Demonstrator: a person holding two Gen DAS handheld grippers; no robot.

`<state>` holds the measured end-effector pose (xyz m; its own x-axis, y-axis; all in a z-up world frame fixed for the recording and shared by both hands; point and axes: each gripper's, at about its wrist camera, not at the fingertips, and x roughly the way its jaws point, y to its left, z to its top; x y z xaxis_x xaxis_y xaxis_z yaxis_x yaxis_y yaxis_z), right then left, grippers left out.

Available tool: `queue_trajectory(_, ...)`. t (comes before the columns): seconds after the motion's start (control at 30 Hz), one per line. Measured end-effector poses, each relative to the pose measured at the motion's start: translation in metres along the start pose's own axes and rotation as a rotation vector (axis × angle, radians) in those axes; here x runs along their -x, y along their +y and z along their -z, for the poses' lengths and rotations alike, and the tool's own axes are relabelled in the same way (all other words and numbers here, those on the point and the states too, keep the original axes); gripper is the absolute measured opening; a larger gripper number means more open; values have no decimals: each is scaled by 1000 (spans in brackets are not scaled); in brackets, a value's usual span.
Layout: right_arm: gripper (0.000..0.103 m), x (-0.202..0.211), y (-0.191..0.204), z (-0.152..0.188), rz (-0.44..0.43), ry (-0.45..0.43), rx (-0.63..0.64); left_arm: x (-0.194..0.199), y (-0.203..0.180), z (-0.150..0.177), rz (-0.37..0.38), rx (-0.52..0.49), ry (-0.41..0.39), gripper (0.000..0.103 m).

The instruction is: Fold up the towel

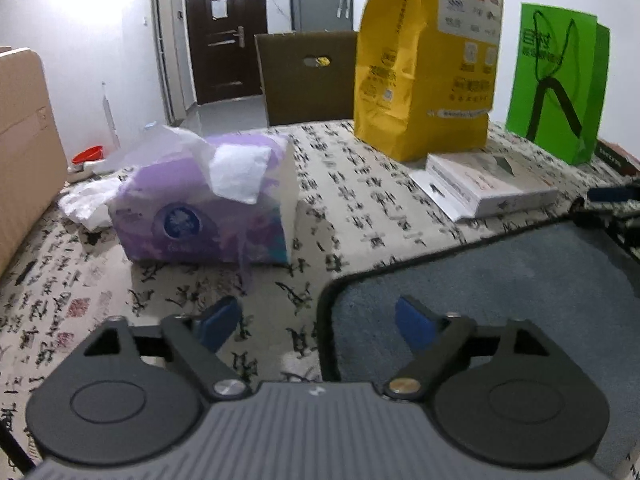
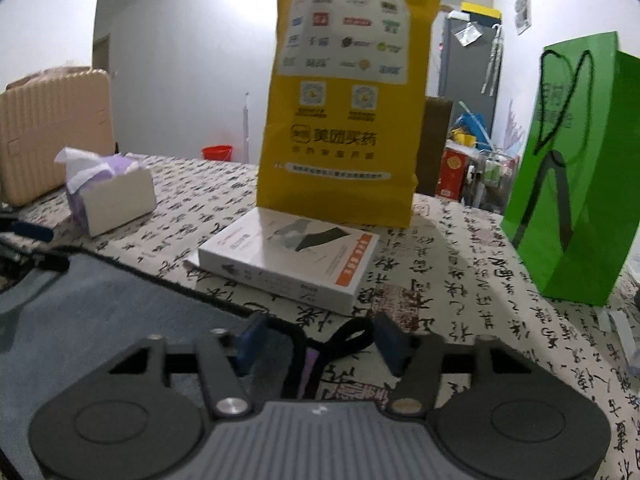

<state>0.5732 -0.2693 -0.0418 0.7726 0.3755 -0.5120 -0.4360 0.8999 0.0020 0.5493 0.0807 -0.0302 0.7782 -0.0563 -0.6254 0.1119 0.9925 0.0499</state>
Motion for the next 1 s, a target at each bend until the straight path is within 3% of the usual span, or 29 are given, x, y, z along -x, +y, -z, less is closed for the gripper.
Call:
queue_trajectory(0.07, 81, 0, -3, 0, -5, 9, -25, -1, -1, 0, -1, 1, 2, 93)
queue_trajectory(0.1, 83, -1, -4, -1, -6, 15, -32, -1, 0, 0, -1, 8, 3, 97)
queue_trajectory(0.33, 86, -3, -4, 1, -18, 32, -35, -4, 4, 0, 17, 17, 28, 100)
queue_trajectory(0.6, 90, 2, -18, 2, -26, 11, -155, -6, 8, 1, 44, 47, 28, 102)
queue_trajectory(0.73, 90, 0, -28, 5, 13, 27, -222, -3, 13, 4, 69, 57, 1, 102)
queue_trajectory(0.8, 90, 2, -32, 6, 35, 25, -251, -1, 17, 5, 41, 82, -36, 102)
queue_trajectory(1.0, 90, 13, -27, 9, 17, -15, -234, 2, 29, 6, 42, 162, -52, 102)
